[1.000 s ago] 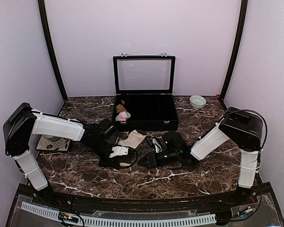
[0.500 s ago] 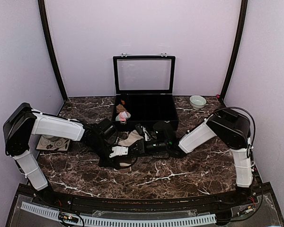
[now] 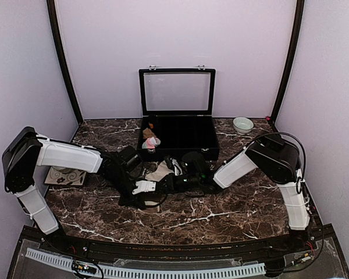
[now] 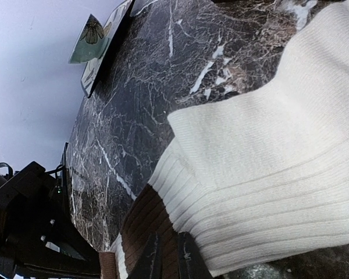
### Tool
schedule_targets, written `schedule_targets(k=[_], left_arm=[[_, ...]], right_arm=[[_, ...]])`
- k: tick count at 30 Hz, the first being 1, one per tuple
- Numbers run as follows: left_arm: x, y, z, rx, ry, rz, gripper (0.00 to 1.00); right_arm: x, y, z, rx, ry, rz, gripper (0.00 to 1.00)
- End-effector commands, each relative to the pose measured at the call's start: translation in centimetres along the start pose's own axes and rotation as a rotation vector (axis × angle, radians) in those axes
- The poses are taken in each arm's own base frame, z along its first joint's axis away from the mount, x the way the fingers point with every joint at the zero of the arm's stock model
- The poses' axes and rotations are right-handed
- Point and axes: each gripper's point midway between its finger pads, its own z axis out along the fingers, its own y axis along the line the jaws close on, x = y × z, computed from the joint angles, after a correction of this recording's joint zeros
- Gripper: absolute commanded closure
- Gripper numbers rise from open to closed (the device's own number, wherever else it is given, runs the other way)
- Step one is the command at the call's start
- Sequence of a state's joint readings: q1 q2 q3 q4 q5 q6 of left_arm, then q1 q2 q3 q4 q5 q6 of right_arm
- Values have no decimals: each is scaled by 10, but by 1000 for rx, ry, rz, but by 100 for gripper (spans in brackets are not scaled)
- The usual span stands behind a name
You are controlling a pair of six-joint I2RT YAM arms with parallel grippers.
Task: Roll the socks
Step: Roll the sock at the center of the board.
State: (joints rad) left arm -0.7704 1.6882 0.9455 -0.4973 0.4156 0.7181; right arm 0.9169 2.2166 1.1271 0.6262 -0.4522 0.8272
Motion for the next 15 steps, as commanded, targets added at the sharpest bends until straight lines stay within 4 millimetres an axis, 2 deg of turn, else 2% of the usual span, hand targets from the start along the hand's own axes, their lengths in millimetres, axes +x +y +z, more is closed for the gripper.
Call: schedule_targets(k=[1, 9, 15], left_arm=[[6, -10, -5, 40, 17, -36, 100], [-1, -22, -10, 113, 7, -68, 100], [2, -18, -9, 94, 26, -82, 100]], right_arm=[[19, -34, -9, 131, 29, 0, 90], [25, -44, -14, 198, 44, -37, 91], [31, -47, -9, 232, 68, -62, 92]])
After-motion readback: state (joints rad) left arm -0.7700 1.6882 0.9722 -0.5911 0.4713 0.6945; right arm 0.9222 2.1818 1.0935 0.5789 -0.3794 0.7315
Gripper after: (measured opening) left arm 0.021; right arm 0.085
